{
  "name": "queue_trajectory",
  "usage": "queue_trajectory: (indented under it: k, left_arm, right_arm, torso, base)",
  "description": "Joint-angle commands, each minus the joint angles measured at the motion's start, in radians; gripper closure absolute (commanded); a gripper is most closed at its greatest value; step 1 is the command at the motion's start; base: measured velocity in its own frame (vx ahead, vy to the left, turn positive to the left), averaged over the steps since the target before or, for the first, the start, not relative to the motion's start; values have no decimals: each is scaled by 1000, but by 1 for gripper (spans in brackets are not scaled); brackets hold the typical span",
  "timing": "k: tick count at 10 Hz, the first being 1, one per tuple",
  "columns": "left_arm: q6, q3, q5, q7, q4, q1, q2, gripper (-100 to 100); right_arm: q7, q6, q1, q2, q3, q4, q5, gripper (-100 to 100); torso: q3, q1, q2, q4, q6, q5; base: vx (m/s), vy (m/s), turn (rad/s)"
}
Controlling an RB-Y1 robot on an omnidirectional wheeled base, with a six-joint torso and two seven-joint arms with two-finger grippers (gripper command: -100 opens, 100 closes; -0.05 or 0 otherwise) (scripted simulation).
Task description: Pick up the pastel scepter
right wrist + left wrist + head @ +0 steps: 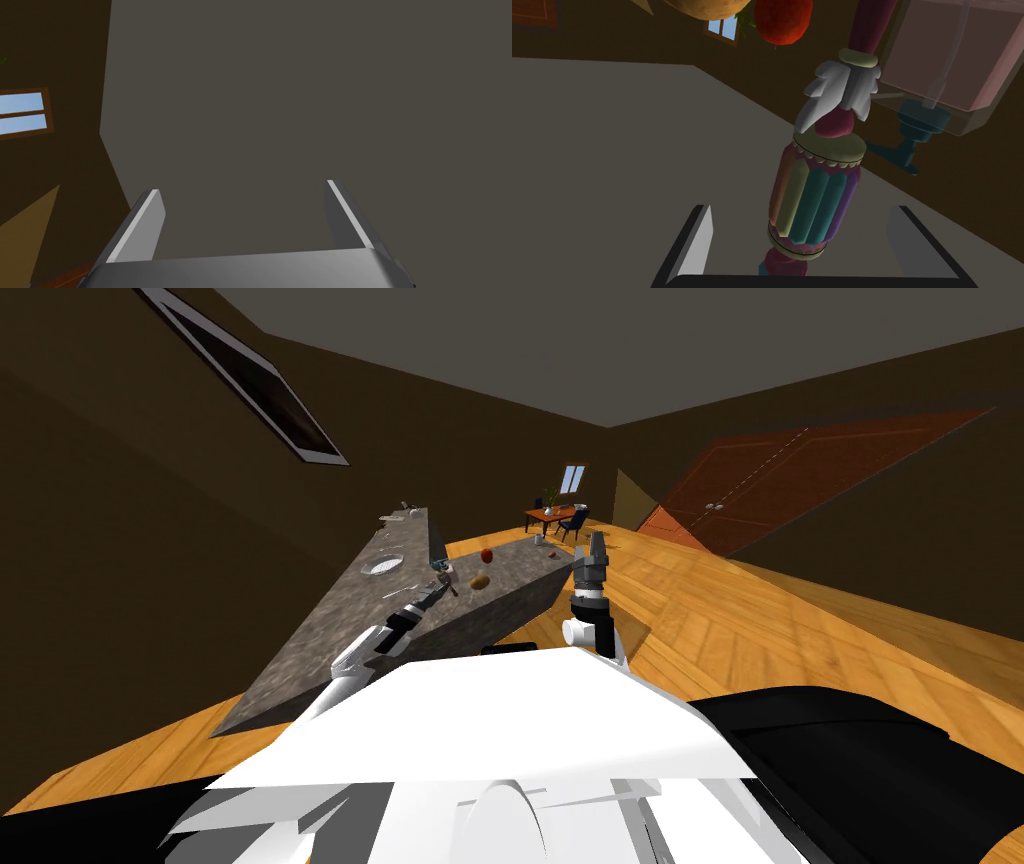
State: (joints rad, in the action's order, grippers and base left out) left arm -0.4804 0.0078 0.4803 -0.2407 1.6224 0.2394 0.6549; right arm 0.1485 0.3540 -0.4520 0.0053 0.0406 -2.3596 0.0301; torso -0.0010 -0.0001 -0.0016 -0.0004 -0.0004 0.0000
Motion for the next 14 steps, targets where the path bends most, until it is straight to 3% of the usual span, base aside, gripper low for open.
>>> queue_trajectory:
  k: [1,2,3,4,5,6,7,10,11,12,14]
  left_arm:
    - [0,0,0,0,0,0,0,-100]
    - [0,0,2,-3,-3,-1,2,0]
    - [-14,-8,-35,-38,-53,-51,4,-100]
    - [-14,-8,-35,-38,-88,-82,4,-100]
    - [-14,-8,-35,-38,-124,-83,4,-100]
    - [-28,-15,-72,-73,-160,-131,6,-100]
    - [-28,-15,-72,-73,-195,-164,6,-100]
    - [-28,-15,-72,-73,-247,-165,6,-100]
    - [-42,-23,-108,-108,-281,-213,8,-100]
    - [-42,-23,-108,-108,-325,-248,8,-100]
    - [-42,-23,-108,-108,-370,-248,8,-100]
  right_arm:
    - [0,0,0,0,0,0,0,0]
    - [0,0,0,0,0,0,0,0]
    - [0,0,0,0,0,0,0,0]
    - [0,0,0,0,0,0,0,0]
    - [0,0,0,0,0,0,0,0]
    - [0,0,0,0,0,0,0,0]
    - [0,0,0,0,0,0,0,0]
    - [0,0,0,0,0,0,0,0]
    - [0,0,0,0,0,0,0,0]
    - [0,0,0,0,0,0,0,0]
    - [0,0,0,0,0,0,0,0]
  torso:
    - [0,0,0,0,0,0]
    - [0,0,1,0,0,0]
    - [1,0,1,0,0,0]
    - [3,0,7,1,1,0]
    - [5,2,9,2,0,0]
    - [4,2,7,2,-1,1]
    - [4,2,8,2,1,0]
    - [2,1,4,1,-1,0]
    - [1,0,2,0,-1,0]
    - [3,2,5,1,1,0]
    - [4,1,6,1,-1,0]
  base:
    - [8,2,-25]
    - [0,0,0]
    - [-112,19,-285]
    - [-140,44,-198]
    - [-66,34,24]
    - [-98,40,-205]
    - [-120,40,-206]
    - [-25,5,13]
    - [-87,32,-282]
    - [-125,30,-184]
    - [-43,8,17]
